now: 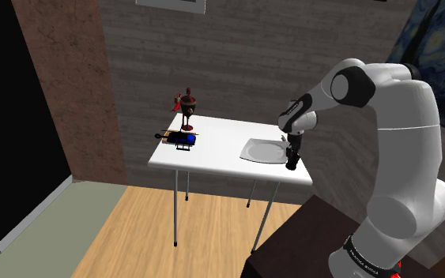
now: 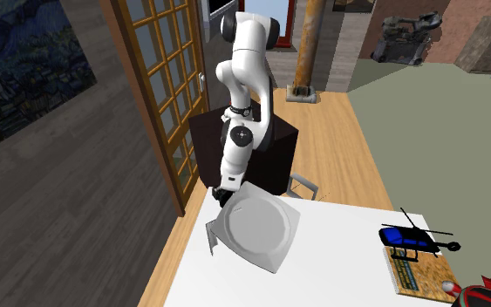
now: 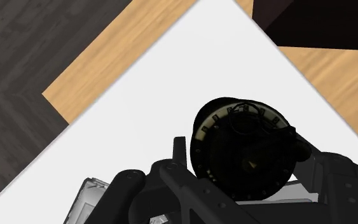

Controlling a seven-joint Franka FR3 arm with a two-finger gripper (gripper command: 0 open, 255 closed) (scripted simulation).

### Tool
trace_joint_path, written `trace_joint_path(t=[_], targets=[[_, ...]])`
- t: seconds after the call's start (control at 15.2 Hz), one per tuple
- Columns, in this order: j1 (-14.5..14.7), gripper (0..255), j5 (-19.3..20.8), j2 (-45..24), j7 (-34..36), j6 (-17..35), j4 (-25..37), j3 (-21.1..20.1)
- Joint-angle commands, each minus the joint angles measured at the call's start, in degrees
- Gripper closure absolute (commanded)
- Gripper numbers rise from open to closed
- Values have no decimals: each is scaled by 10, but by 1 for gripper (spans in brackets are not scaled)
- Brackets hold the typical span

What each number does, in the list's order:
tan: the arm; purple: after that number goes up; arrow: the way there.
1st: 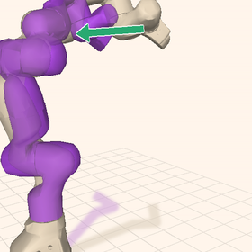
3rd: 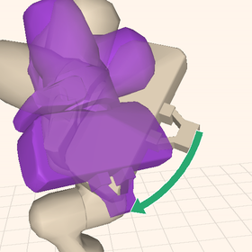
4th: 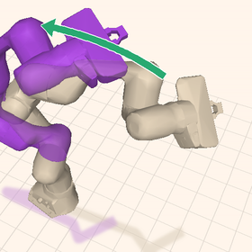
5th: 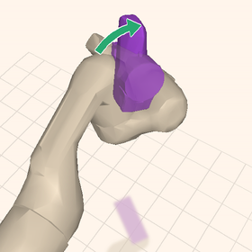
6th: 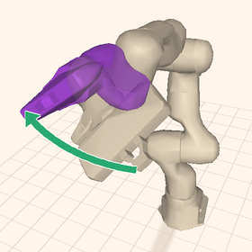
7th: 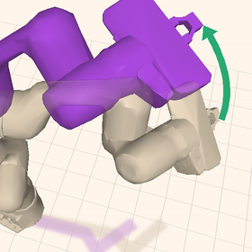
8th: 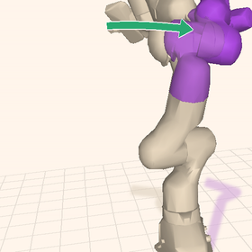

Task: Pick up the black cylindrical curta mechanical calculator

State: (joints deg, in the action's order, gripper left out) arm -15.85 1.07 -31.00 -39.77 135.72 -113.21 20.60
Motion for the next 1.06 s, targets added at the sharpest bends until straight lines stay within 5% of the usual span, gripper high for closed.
trace_joint_path(t=[0.0, 0.99], targets=[[2, 255, 3, 9, 0, -8, -1, 2], [16, 255, 25, 82, 3, -85, 6, 18]])
